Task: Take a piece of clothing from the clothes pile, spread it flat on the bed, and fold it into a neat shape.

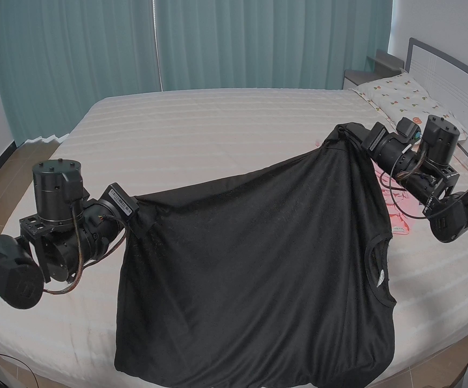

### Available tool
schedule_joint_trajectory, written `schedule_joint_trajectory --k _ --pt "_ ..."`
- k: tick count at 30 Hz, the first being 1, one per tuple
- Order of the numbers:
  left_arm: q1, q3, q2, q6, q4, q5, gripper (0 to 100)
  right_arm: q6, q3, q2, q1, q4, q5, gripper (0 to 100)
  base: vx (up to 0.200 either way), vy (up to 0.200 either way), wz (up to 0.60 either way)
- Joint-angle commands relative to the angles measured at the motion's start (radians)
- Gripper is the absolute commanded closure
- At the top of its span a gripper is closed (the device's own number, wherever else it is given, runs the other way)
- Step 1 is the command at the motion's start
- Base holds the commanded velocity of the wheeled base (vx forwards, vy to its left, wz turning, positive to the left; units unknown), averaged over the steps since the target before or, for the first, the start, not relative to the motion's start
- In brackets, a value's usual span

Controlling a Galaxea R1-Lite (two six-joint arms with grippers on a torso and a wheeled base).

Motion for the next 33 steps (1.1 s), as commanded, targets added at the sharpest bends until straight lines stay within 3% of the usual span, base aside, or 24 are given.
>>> schedule_joint_trajectory --k 1,11,12,15,16,23,29,33 --pt "0.056 -0.071 0.146 -0.007 0.001 -0.001 100 -0.006 -0.091 0.137 0.016 0.010 -0.071 100 0.000 0.000 0.00" --pt "0.159 -0.134 0.272 -0.039 0.001 -0.002 100 -0.006 -0.301 0.306 0.048 0.062 -0.128 100 0.000 0.000 0.00" --pt "0.162 -0.134 0.284 -0.039 0.001 -0.008 100 -0.006 -0.321 0.325 0.057 0.079 -0.130 0 0.000 0.000 0.00" --pt "0.171 -0.151 0.322 -0.039 0.001 -0.010 100 -0.008 -0.370 0.376 0.071 0.112 -0.131 0 0.000 0.000 0.00" --pt "0.176 -0.177 0.365 -0.041 0.001 -0.005 0 -0.009 -0.400 0.411 0.077 0.115 -0.133 0 0.000 0.000 0.00" --pt "0.188 -0.227 0.445 -0.076 0.003 -0.008 0 -0.037 -0.401 0.465 0.043 0.128 -0.139 0 0.000 0.000 0.00" --pt "0.202 -0.224 0.434 -0.076 0.003 -0.007 0 -0.026 -0.383 0.453 -0.034 0.132 -0.202 0 0.000 0.000 0.00" --pt "0.216 -0.200 0.354 -0.078 0.012 -0.011 0 -0.024 -0.242 0.391 -0.063 0.134 -0.180 0 0.000 0.000 0.00"
